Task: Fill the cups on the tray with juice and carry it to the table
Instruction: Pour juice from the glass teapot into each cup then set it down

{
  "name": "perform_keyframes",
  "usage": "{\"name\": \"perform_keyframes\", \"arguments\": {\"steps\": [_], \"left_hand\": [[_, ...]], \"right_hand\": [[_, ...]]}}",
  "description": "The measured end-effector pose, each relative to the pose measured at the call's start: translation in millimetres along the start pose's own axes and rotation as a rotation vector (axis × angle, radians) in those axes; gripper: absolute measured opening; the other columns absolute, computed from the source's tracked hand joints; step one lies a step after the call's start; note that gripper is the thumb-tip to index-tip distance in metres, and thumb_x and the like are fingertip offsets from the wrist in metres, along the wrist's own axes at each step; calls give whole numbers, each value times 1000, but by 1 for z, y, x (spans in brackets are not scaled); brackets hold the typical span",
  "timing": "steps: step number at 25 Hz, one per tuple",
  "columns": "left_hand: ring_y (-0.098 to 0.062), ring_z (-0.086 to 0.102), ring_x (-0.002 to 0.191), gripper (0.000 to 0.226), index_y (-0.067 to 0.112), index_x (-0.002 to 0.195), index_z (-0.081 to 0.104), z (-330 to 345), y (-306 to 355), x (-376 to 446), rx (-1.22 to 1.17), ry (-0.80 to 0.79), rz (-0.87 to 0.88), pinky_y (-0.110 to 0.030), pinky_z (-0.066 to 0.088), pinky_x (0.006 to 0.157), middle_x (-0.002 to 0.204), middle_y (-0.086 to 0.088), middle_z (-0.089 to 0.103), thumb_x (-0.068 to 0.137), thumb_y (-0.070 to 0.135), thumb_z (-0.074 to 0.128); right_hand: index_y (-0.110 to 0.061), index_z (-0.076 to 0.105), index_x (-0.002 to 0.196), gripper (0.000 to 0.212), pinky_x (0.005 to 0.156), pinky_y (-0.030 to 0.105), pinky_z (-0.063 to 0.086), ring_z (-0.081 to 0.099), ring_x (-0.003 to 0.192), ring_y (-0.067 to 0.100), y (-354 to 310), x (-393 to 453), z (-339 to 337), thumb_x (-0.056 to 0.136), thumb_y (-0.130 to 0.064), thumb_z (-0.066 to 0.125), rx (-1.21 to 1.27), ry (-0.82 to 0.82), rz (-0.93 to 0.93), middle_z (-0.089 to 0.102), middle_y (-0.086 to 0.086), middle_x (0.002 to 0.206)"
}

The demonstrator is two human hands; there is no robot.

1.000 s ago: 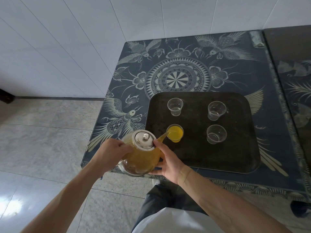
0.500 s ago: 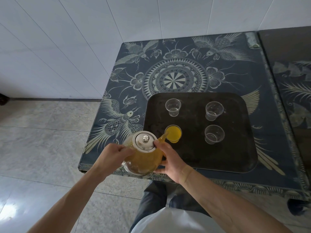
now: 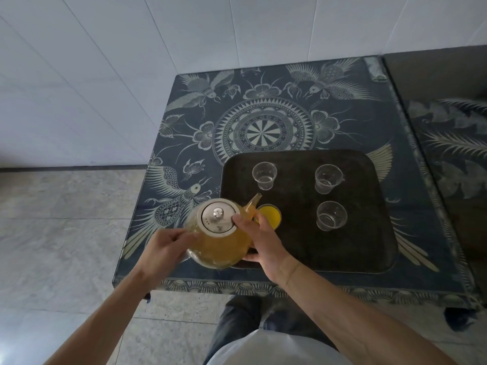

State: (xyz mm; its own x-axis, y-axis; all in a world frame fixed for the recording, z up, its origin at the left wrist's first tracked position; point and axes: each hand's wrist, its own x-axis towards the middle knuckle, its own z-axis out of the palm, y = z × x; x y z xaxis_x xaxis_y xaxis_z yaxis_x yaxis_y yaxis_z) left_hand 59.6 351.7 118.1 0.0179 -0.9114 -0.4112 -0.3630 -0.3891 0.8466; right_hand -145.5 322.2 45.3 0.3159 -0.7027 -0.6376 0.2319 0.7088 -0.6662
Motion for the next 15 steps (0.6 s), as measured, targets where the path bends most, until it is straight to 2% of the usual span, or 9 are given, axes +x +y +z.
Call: {"name": "perform_keyframes", "arguments": {"steps": [2,4,6,9,15], "left_hand": [[-12,26,39,68,-23,68,52,-8,5,8,-18,10,22,-19,23,39,46,-4,34,69,43,69],[-11,26,40,66,-20,66,51,-15,11,17,-13,3,43,-18,24,40,46,-2,35,69,44,68],[-9,26,39,54,-16,61,50,-21,16,27,-4,-13,59,-16,25,40,44,2,35,79,32,68],[-10,26,41,47,-19,63,47,-31,23,46,36,-25,75,-17,26,41,45,2,33,91,14,64],[-11,27,43,65,-22,70,50,-54,31,87,65,-65,83,-20,26,43,46,1,33,75,41,66]], "right_hand": [[-34,45,145,66,100,53,50,58,120,21,-10,2,6,87,-49,73,14,6,-28,63,-3,131],[-33,47,144,60,97,51,51,59,118,19,-19,8,12,90,-44,71,26,16,-51,64,-5,129],[-34,49,142,58,95,50,52,60,119,19,-28,13,18,90,-43,71,37,33,-67,65,-5,130],[-35,51,140,55,94,49,53,60,122,20,-40,25,26,90,-44,72,48,53,-89,66,-4,132],[-35,52,140,54,81,40,52,61,120,17,-59,50,41,90,-44,71,74,78,-110,66,-4,134]]}}
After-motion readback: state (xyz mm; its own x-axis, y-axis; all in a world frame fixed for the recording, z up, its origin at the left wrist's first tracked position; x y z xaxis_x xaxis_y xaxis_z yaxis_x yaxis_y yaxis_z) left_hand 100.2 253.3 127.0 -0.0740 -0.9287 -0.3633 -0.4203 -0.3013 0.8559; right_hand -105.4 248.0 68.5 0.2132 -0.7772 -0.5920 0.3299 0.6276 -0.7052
